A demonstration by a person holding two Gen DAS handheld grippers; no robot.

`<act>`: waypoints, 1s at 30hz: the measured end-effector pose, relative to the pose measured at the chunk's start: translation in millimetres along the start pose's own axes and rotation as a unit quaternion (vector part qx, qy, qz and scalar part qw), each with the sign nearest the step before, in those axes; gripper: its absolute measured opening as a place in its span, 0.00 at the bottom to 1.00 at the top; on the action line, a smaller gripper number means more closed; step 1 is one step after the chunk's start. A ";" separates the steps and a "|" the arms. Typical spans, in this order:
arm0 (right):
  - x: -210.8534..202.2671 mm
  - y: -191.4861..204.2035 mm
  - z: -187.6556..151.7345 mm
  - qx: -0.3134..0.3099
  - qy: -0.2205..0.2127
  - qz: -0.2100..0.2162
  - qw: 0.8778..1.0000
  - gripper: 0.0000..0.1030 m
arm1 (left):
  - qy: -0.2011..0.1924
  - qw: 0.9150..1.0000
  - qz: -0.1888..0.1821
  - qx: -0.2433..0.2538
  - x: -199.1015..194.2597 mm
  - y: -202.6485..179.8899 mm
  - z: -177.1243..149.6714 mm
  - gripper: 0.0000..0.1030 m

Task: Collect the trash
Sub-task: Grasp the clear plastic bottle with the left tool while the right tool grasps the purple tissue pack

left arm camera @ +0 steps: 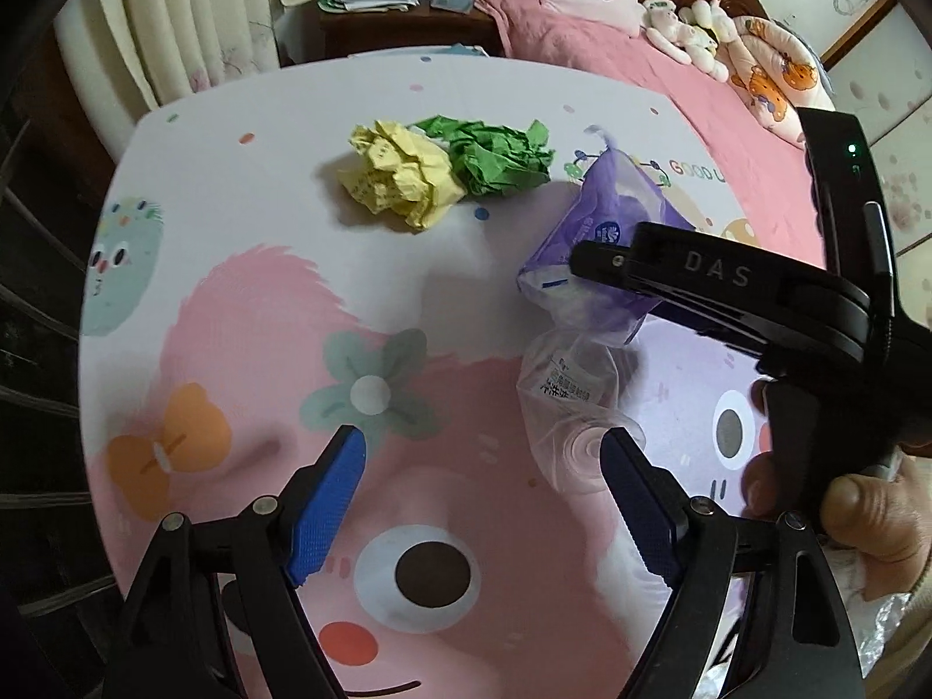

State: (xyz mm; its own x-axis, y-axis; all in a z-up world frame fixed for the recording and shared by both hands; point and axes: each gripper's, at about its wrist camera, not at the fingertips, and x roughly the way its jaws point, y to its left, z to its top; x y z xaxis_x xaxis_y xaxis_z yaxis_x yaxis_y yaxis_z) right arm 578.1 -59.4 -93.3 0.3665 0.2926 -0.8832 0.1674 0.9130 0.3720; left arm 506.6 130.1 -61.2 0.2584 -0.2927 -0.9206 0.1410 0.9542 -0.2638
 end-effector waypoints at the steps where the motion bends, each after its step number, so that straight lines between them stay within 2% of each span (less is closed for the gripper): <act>1: 1.2 0.2 -0.8 -0.001 -0.002 0.004 1.000 0.45 | 0.002 1.000 -0.003 0.004 2.5 -0.4 1.9 0.82; 5: -3.8 1.8 -5.8 -0.021 -0.019 0.002 1.000 0.26 | 0.009 1.000 -0.014 0.016 10.5 -5.5 7.6 0.82; 10: -21.4 -13.0 -12.6 -0.005 -0.034 0.002 0.999 0.19 | 0.030 0.999 -0.034 0.016 23.3 -17.4 16.2 0.82; 11: -23.7 -18.2 -14.6 0.001 -0.038 0.000 0.999 0.10 | 0.036 0.999 -0.038 0.017 26.5 -19.9 17.8 0.82; 15: -33.0 -33.4 -20.4 0.012 -0.045 -0.005 0.999 0.09 | 0.057 0.997 -0.053 0.030 38.7 -34.6 22.9 0.82; 20: -43.4 -46.3 -27.2 0.021 -0.056 -0.008 0.998 0.09 | 0.073 0.995 -0.044 0.050 47.8 -51.2 24.9 0.80; 23: -48.9 -52.7 -30.1 0.032 -0.061 -0.006 0.998 0.08 | 0.093 0.994 -0.049 0.045 57.0 -54.4 27.4 0.69; 25: -52.1 -56.8 -31.7 0.037 -0.062 -0.006 0.997 0.08 | 0.103 0.993 -0.049 0.045 62.5 -56.6 29.9 0.55; 30: -57.6 -61.9 -39.8 0.042 -0.061 -0.006 0.997 0.08 | 0.128 0.990 -0.055 0.036 75.6 -54.8 35.0 0.53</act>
State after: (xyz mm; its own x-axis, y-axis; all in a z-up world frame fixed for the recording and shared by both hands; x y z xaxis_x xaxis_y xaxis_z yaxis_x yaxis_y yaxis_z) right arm 510.2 -121.5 -76.7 0.4723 0.2392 -0.8484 0.2467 0.8881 0.3878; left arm 551.9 53.5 -106.3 -0.0107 -0.3602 -0.9328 0.2257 0.9079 -0.3532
